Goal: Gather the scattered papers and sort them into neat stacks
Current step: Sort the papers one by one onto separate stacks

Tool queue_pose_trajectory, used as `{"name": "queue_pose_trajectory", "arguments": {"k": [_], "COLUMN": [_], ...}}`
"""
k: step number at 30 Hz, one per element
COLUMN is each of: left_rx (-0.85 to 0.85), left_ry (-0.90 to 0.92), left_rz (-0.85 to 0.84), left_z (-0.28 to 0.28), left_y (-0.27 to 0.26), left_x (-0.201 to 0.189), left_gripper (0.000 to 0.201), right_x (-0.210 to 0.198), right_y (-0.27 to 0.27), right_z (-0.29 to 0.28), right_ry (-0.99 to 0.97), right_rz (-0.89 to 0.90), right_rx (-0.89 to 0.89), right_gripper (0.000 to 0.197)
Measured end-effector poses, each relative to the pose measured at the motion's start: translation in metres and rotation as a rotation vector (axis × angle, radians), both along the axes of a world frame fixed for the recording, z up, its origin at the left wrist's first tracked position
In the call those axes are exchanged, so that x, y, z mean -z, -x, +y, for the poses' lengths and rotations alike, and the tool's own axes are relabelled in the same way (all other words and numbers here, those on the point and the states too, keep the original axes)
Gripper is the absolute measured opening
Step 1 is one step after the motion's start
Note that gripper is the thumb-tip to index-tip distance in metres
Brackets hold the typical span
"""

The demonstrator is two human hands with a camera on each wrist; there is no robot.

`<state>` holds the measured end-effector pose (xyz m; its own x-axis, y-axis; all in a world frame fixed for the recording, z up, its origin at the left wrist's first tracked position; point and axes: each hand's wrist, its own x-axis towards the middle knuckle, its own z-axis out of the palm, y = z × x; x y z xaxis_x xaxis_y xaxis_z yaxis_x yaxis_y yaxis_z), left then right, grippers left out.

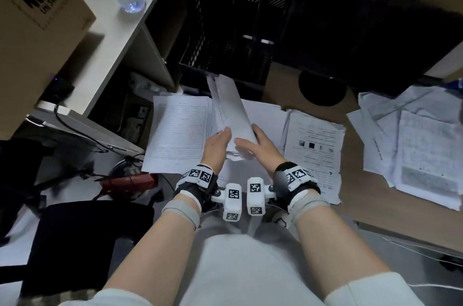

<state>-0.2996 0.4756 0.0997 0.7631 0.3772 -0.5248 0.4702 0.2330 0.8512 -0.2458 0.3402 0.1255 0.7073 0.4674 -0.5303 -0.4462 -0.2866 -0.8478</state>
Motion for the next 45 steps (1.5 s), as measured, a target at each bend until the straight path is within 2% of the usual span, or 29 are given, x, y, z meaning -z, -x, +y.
{"name": "queue_pose_trajectory", "arguments": {"k": [4,6,9,11,17,21,23,25,28,31,35,36,42,45], "left_rx": [-0.071,-0.038,0.005,0.015,-0.004,-0.031,-0.061,-0.074,-0.085,-0.111,-0.071,-0.073,-0.046,-0.032], "left_ry": [0.104,0.118,0.119,0.099,0.121,0.105,0.137,0.17,0.183,0.214,0.219,0.217,0.177,0.163], "left_rz": [0.015,0.013,-0.021,-0.037,-0.045,-0.005,-0.021,-0.043,-0.045,-0.022,-0.039,-0.043,-0.063,-0.067], "left_z": [-0.003,-0.002,0.0,0.001,0.006,0.012,0.013,0.014,0.017,0.018,0.018,0.019,0.017,0.016], "left_y": [-0.003,-0.002,0.0,0.003,0.005,0.005,0.006,0.007,0.006,0.006,0.007,0.008,0.011,0.012], "left_x": [-0.01,-0.01,-0.009,-0.007,-0.009,0.001,-0.001,-0.008,-0.004,-0.004,-0.009,-0.009,-0.012,-0.012], "left_gripper": [0.032,0.033,0.021,0.022,0.066,0.11,0.12,0.116,0.084,0.067,0.01,0.005,0.004,0.02], "right_x": [-0.003,-0.003,0.005,0.009,0.014,0.015,0.016,0.017,0.013,0.009,0.006,0.006,0.002,0.0], "right_y": [0.004,0.007,0.008,0.008,0.009,0.009,0.01,0.011,0.011,0.01,0.01,0.01,0.012,0.014], "right_z": [-0.001,0.0,0.001,0.002,0.006,0.01,0.013,0.015,0.016,0.018,0.02,0.02,0.019,0.016], "right_ry": [-0.043,-0.058,-0.089,-0.088,-0.062,-0.043,-0.035,-0.049,-0.048,-0.068,-0.096,-0.105,-0.081,-0.067], "right_rz": [-0.002,-0.017,-0.028,-0.025,-0.025,-0.014,-0.005,0.007,0.015,0.07,0.103,0.099,0.085,0.039], "right_rx": [-0.093,-0.102,-0.125,-0.121,-0.124,-0.129,-0.144,-0.156,-0.164,-0.166,-0.108,-0.097,-0.113,-0.105], "right_gripper": [0.056,0.061,0.078,0.088,0.089,0.089,0.086,0.085,0.074,0.061,0.061,0.062,0.059,0.052]}}
